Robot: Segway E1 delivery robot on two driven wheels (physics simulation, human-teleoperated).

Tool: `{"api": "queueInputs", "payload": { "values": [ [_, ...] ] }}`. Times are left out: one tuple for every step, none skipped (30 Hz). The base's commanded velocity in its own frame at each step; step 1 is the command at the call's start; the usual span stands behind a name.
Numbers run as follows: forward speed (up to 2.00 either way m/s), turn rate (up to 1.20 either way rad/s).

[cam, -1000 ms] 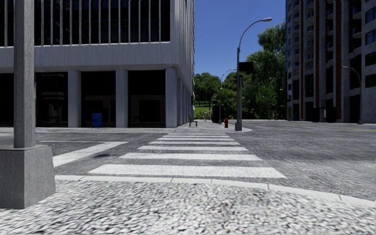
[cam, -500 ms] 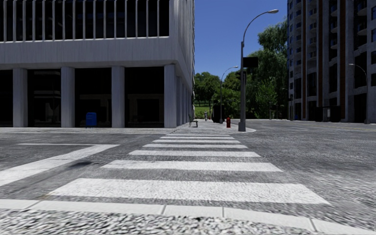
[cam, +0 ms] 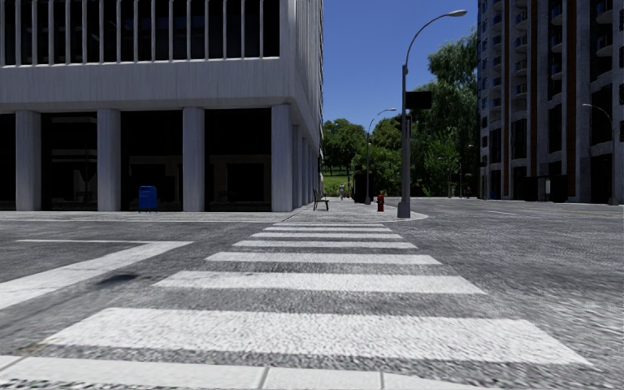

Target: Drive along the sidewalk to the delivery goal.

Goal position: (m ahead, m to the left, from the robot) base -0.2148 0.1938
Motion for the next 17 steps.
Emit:
{"api": "queueInputs", "payload": {
  "values": [
    [0.00,0.00],
    [0.00,0.00],
    [0.00,0.00],
    [0.00,0.00],
    [0.00,0.00],
    [0.00,0.00],
    [0.00,0.00],
    [0.00,0.00],
    [0.00,0.00],
    [0.00,0.00],
    [0.00,0.00],
    [0.00,0.00],
    [0.00,0.00],
    [0.00,0.00],
    [0.00,0.00],
    [0.00,0.00],
    [0.00,0.00]
  ]
}}
